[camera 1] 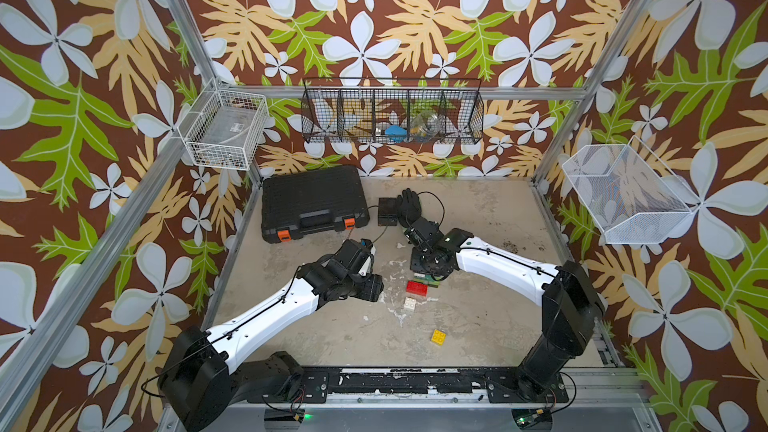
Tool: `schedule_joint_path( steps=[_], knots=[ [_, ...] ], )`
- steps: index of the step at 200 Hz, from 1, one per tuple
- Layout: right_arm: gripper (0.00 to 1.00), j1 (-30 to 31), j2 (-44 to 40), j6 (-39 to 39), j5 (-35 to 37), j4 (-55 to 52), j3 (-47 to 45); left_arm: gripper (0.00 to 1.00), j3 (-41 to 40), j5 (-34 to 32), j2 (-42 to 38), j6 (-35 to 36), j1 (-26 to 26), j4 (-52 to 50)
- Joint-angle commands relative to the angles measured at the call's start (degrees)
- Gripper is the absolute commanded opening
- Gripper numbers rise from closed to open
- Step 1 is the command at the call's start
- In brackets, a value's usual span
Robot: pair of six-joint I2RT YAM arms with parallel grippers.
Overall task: Assemble a giraffe with lego
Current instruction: Assemble the lego brick with the lego brick.
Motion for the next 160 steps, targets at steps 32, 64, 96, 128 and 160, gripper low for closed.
schedule_joint_path(
  steps=[32,64,96,128,160],
  knots=[
    [0.0,-0.42,0.56,1.22,-0.58,-0.47,0.99,0.72,0.25,-0.29,-0.08,1.39,0.05,0.44],
    [0.0,-0.46,1.22,1.3,-0.71,-1.79,1.48,0.72,-0.02,-0.33,-0.13,1.39,0.05,0.7],
    [0.0,-0.33,0.3,2.15,-0.08,-4.15,2.33,0.72,-1.19,-0.56,-0.17,0.86,0.05,2.2],
    [0.0,-0.4,0.21,3.06,0.64,-6.58,5.02,0.72,-2.22,0.35,0.17,-0.34,0.05,4.97],
    [0.0,-0.36,2.79,2.93,0.16,-8.51,8.56,0.72,-1.91,0.89,0.97,-0.2,0.05,6.33]
  ],
)
